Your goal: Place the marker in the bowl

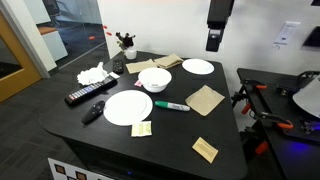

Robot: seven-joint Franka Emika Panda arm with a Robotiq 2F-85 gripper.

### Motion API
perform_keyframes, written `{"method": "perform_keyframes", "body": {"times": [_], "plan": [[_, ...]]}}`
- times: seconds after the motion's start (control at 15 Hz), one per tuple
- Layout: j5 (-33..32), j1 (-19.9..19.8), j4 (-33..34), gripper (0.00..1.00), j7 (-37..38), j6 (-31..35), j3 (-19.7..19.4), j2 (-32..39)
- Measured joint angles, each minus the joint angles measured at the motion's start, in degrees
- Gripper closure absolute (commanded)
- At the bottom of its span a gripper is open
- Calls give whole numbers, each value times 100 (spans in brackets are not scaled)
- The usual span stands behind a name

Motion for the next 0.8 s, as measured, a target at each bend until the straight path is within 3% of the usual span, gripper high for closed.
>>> {"method": "perform_keyframes", "body": {"times": [0.4, 0.8], "plan": [[-189, -170, -471, 0, -215, 503, -39, 366], [-544, -333, -434, 0, -1223, 865, -290, 1107]]}}
